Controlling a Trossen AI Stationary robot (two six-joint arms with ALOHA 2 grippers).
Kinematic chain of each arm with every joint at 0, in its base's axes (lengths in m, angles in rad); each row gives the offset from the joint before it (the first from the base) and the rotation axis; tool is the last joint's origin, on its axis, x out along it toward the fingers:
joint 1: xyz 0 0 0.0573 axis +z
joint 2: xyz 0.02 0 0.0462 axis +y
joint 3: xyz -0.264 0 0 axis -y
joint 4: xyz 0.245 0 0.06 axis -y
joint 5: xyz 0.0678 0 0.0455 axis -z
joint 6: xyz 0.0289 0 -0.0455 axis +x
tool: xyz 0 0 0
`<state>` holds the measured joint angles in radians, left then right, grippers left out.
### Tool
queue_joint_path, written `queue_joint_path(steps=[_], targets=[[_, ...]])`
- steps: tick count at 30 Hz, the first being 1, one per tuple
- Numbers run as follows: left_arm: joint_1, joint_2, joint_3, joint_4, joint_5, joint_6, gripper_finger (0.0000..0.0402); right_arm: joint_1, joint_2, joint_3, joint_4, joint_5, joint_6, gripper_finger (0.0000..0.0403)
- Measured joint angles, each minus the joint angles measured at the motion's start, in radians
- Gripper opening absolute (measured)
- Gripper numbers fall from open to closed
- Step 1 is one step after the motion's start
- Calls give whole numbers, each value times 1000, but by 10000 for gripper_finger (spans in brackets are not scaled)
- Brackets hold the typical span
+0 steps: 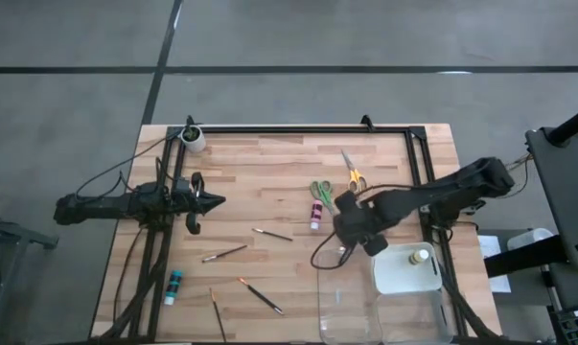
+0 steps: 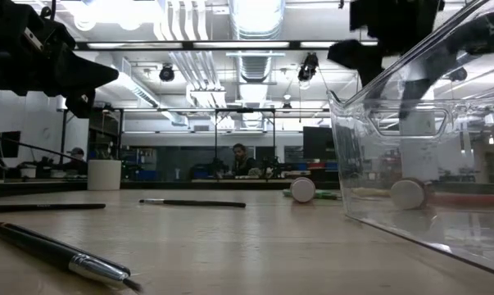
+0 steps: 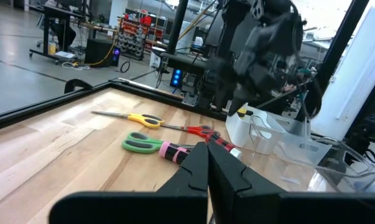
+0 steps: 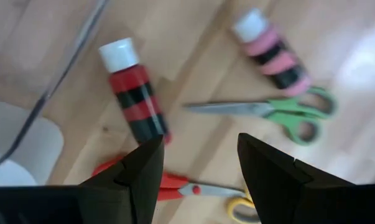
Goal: Pick & Place Paint Supplies
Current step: Put the red paint bottle into the white bin
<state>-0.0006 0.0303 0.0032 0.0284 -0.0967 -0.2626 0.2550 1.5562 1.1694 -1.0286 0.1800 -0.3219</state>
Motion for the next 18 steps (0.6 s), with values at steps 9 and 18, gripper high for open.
queue_joint_path(steps=[9,18], targets=[[0,0,0,0,0,0,0,0,119,0,4,-129,-67,203],[0,0,0,0,0,0,0,-19,163,-8,18,-163,-75,203]])
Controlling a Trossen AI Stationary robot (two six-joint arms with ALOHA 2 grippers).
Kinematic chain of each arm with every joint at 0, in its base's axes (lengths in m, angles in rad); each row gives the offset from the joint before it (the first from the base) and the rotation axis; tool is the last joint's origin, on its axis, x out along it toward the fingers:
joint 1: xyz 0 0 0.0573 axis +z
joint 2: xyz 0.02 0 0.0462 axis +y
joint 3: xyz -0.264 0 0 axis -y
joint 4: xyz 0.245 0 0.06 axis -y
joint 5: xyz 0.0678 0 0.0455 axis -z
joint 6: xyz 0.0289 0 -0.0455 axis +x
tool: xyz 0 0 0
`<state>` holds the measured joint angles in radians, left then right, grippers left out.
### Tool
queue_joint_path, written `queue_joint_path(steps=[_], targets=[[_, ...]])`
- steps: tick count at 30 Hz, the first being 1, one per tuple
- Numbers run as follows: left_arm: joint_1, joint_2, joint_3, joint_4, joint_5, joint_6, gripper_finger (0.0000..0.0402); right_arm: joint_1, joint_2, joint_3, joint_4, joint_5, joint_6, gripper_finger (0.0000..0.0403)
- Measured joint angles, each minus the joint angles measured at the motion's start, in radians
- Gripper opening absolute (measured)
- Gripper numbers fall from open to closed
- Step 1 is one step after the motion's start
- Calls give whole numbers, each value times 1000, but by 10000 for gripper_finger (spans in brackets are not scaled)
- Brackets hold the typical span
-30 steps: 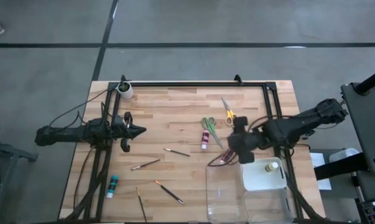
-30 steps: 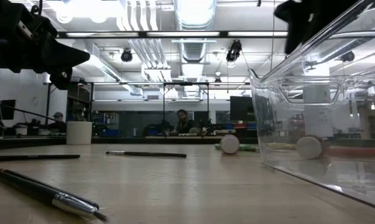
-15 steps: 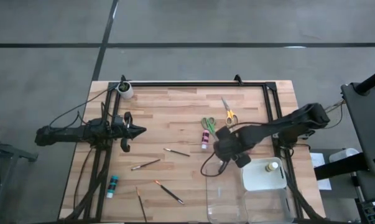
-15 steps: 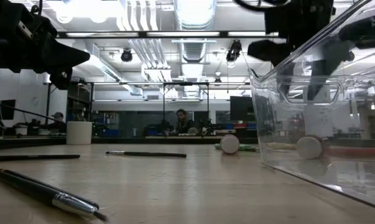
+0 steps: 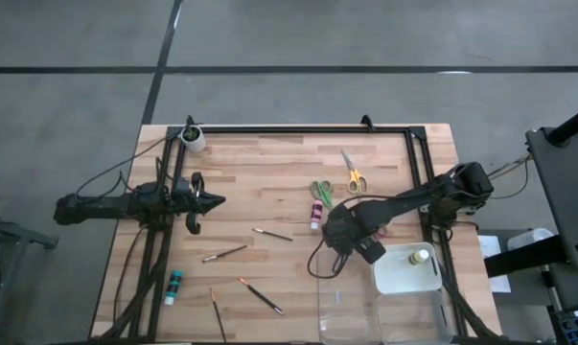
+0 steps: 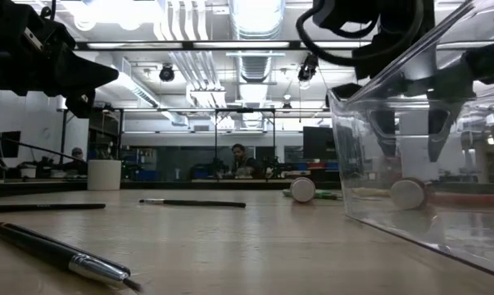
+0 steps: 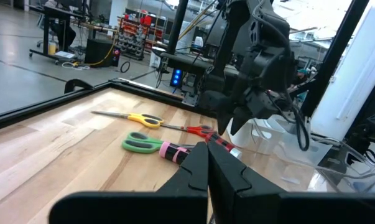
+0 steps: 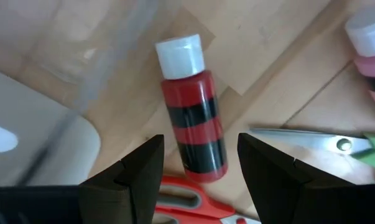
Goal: Pick & Place Paint Supplies
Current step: Put the red paint bottle into the white bin
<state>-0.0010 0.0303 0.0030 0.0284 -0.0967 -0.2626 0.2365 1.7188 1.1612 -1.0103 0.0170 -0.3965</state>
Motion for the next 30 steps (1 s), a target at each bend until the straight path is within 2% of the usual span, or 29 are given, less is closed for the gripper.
queue_joint_path(steps=[12,24,30], targets=[[0,0,0,0,0,0,0,-97,5,-19,27,-123,4,203],[0,0,0,0,0,0,0,-223,6,-26,22,-335,-8,203],[0,0,0,0,0,0,0,-254,11,-69,35,-379,-53,203]])
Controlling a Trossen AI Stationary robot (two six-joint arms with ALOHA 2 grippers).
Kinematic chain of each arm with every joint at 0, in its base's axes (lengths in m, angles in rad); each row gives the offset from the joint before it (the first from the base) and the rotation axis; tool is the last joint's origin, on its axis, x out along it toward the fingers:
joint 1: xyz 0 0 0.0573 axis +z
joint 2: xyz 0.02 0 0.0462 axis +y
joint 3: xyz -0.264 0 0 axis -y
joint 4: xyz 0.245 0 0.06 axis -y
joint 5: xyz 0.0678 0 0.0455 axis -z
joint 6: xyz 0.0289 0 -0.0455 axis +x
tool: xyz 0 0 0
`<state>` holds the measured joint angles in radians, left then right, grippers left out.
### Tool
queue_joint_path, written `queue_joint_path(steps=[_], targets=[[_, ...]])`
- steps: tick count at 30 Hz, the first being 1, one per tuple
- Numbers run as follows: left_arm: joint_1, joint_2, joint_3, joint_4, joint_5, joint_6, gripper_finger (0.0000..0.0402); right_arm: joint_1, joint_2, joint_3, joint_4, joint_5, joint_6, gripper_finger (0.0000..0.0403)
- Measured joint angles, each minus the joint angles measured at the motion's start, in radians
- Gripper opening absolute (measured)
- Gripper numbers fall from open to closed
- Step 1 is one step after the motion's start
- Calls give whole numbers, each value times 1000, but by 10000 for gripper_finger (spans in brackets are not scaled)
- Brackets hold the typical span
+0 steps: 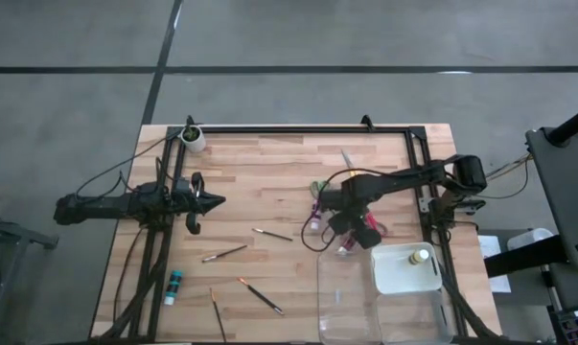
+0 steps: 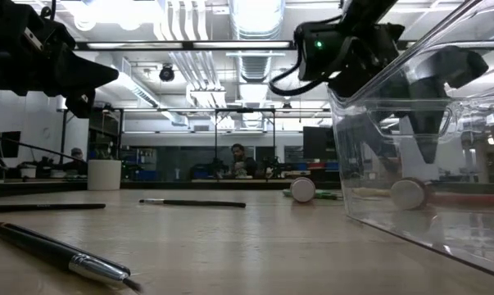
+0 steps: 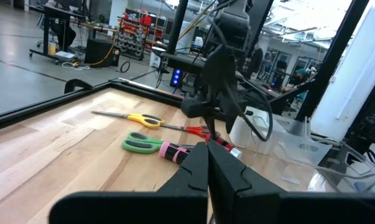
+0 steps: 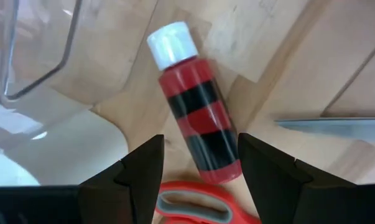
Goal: Pick & Place Paint Supplies
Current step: Put the red paint bottle into the white bin
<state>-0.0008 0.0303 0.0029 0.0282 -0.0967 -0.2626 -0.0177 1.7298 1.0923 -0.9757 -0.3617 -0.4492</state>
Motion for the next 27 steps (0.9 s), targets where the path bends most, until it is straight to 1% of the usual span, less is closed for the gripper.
queue_joint_path(steps=[10,15,22,27], targets=[[0,0,0,0,0,0,0,-9,0,-70,80,-13,1,203],[0,0,0,0,0,0,0,-10,0,-91,107,28,17,203],[0,0,0,0,0,0,0,-47,0,-87,121,65,284,203],[0,0,0,0,0,0,0,-76,0,-87,119,142,355,203]])
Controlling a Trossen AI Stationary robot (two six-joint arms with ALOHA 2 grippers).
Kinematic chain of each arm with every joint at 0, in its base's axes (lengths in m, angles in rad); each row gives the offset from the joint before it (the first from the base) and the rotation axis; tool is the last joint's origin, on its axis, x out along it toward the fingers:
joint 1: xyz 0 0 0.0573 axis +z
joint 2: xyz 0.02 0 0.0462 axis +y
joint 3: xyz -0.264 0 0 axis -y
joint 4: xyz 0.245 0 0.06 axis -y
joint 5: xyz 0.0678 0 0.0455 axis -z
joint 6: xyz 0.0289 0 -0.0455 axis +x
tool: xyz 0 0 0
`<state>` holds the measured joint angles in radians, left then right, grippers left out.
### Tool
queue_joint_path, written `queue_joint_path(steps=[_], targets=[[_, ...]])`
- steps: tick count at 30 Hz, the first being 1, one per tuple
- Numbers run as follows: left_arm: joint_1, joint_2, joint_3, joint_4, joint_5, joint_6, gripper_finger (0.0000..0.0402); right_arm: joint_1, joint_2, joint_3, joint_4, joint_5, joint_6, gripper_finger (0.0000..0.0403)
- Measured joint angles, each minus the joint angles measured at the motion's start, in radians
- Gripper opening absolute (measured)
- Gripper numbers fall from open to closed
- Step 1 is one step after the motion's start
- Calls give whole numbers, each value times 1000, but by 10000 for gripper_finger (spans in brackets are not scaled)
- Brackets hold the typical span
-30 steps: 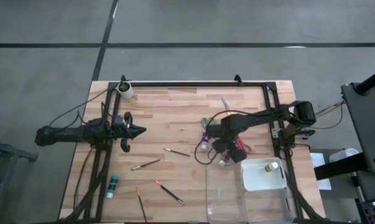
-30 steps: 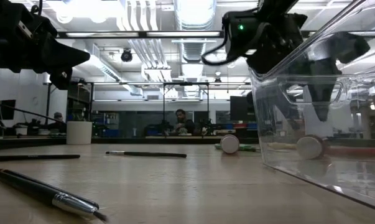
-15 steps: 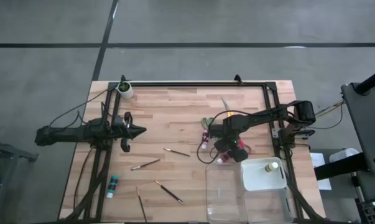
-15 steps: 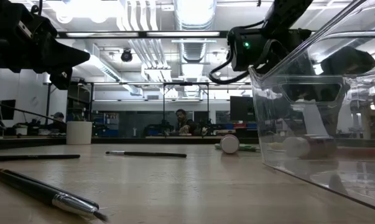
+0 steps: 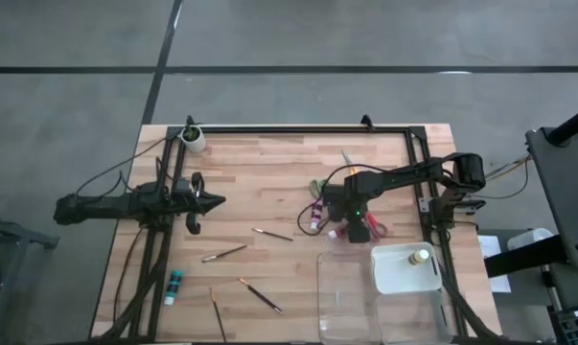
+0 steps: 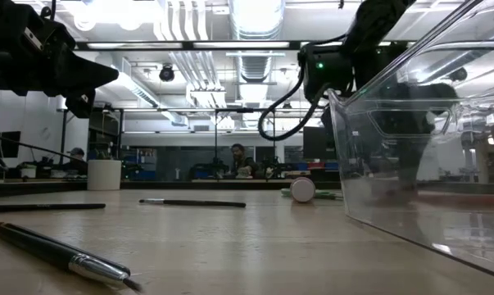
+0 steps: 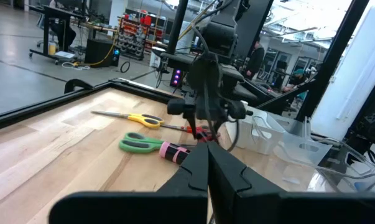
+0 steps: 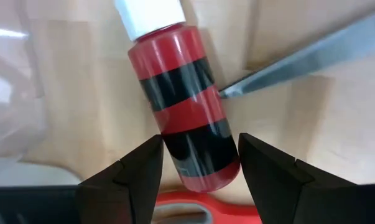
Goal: Pick & Place Paint Supplies
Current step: Put the red paint bottle into the white bin
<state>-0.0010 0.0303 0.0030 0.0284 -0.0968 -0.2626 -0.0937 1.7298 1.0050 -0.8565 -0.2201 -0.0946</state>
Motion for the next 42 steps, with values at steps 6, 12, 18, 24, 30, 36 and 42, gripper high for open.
queue_joint_path(steps=[6,12,18,24,30,36,42], targets=[[0,0,0,0,0,0,0,-55,-1,0,-2,38,180,203],[0,0,0,0,0,0,0,-92,-3,3,-1,38,284,203],[0,0,0,0,0,0,0,-89,-59,29,-33,34,307,203],[0,0,0,0,0,0,0,-88,-149,77,-48,47,324,203],[0,0,0,0,0,0,0,-51,-169,122,75,109,316,203],[0,0,0,0,0,0,0,14,-87,166,84,146,260,203],[0,0,0,0,0,0,0,38,41,236,5,171,270,203]])
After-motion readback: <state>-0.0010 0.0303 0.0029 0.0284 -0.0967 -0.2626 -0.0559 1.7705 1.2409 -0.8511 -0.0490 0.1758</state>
